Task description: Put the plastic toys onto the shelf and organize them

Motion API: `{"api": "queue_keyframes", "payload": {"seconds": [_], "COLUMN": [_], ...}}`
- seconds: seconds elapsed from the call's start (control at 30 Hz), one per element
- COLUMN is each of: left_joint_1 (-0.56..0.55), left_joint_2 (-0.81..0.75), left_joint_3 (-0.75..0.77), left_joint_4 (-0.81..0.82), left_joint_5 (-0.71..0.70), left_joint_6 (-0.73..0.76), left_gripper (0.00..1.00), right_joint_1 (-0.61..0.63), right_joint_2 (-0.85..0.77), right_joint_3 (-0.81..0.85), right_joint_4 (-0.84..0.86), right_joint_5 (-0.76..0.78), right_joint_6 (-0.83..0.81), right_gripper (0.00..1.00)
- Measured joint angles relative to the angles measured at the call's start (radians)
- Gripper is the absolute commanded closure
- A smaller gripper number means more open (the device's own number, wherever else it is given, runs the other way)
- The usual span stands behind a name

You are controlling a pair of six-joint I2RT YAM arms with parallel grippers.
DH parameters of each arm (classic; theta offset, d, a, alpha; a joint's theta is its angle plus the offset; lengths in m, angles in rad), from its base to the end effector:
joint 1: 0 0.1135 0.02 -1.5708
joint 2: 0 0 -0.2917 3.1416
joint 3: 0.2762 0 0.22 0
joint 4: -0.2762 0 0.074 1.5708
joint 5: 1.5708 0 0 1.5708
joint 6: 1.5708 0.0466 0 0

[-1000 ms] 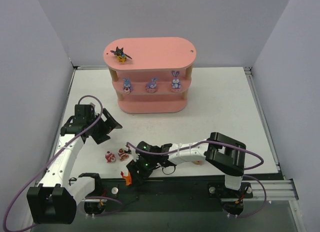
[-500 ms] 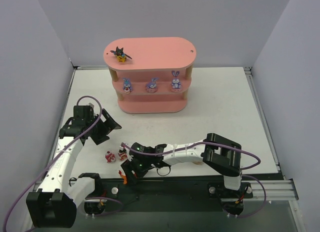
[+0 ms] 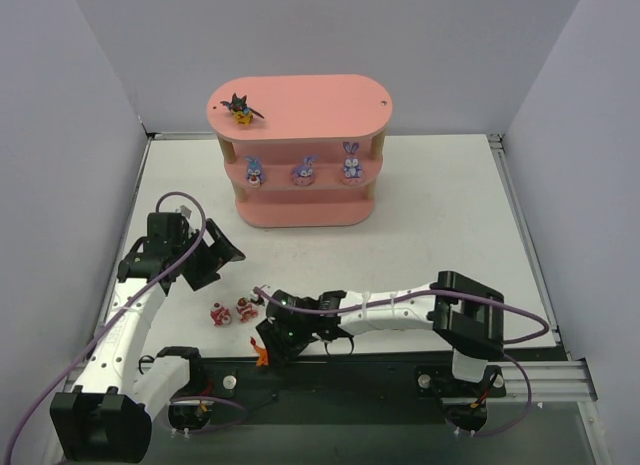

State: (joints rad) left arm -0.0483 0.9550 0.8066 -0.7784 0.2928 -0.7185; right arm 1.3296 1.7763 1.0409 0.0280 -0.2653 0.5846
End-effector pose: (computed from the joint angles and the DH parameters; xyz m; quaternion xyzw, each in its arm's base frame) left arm 0.1401 -0.0202 0.2848 -0.2650 0.9014 -0.2454 0.2386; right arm 0.0758 0.3594 0.2242 -0.3792 0.8184 0.4082 0.1406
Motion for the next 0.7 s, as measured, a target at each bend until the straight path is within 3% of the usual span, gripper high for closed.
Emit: {"api": "queue_keyframes", "payload": {"seconds": [0.4,0.7], "left_joint_1": [-0.168,-0.316], "left_joint_2": [0.025,0.056], "left_joint_3": [0.008,-0.034], "left_joint_4": [0.163,0.537], "left_joint_5": [0.197,0.352], "left_joint_6": [0.037,-0.089], "left_gripper": [0.06,0.06], "right_joint_1": [-0.119,-0.216], "right_joint_2": [-0.347,-0.413], "right_joint_3": [0.07,0.189], "right_joint_4": [-0.369,-0.477], "right_joint_5": [0.323,0.365], "right_joint_6": [0.042,0.043], "right_gripper": [1.0,0.99]}}
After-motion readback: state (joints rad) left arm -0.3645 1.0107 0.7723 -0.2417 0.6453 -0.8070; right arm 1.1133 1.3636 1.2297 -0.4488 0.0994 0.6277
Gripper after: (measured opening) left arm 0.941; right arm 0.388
